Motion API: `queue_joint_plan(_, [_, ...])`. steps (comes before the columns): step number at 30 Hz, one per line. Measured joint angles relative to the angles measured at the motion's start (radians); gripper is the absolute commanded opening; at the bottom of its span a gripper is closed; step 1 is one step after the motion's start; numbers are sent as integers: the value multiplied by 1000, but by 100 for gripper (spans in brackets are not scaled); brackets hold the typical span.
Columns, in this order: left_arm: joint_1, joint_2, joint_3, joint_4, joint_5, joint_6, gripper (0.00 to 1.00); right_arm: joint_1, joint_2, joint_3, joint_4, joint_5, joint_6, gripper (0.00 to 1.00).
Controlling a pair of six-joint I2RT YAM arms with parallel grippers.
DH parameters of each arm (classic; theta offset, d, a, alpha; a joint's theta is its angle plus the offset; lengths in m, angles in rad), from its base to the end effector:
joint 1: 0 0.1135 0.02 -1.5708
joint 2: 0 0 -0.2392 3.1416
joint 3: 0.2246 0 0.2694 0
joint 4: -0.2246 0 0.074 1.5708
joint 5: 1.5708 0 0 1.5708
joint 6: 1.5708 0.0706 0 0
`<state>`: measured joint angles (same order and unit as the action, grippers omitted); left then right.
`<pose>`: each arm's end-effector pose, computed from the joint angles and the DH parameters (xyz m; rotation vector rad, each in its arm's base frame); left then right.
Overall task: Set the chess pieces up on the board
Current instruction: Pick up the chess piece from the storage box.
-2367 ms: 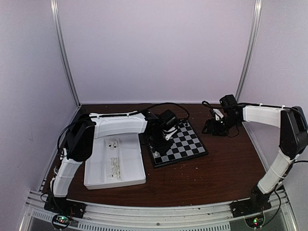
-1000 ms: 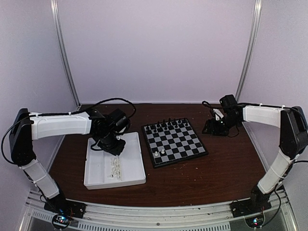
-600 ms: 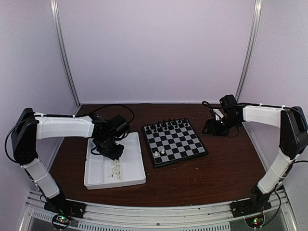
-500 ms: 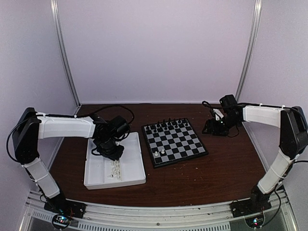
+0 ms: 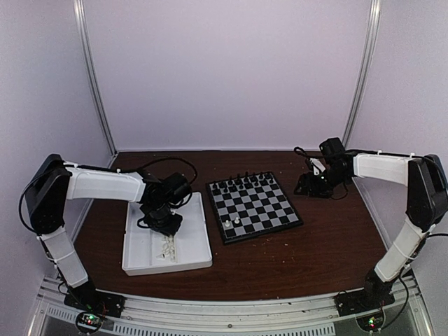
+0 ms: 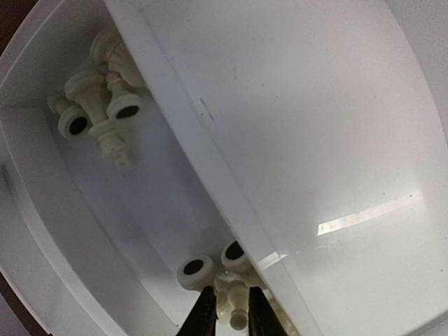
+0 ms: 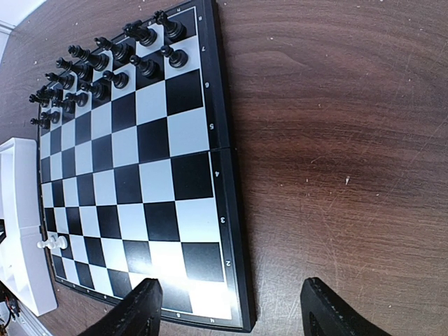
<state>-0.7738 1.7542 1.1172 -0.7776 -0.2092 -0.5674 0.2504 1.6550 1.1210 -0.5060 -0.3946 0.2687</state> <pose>0.2482 -0.2220 0.0994 0.2740 2.8753 0.0971 0.3490 0.1173 0.1498 -0.1195 2.6463 0.6956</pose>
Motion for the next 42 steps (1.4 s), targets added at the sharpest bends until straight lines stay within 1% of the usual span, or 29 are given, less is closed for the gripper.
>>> queue_joint_plan(10, [1,2,-27,1,7,-2,17,0,0,0,0,0,0,71])
queue_joint_plan(16, [2,-2,-37,10,16,-5,9,0,0,0,1,0,1,71])
queue_joint_plan(28, [2,-14,-38,-6,27,-7,8,0,0,0,1,0,0,71])
queue_joint_plan(33, [2,-53,17,-50,30,10,10,0,0,0,1,0,0,71])
queue_joint_plan(37, [2,-93,92,-61,51,34,10,0,0,0,1,0,0,71])
queue_joint_plan(42, [-17,-89,193,-62,78,63,9,0,0,0,3,0,0,71])
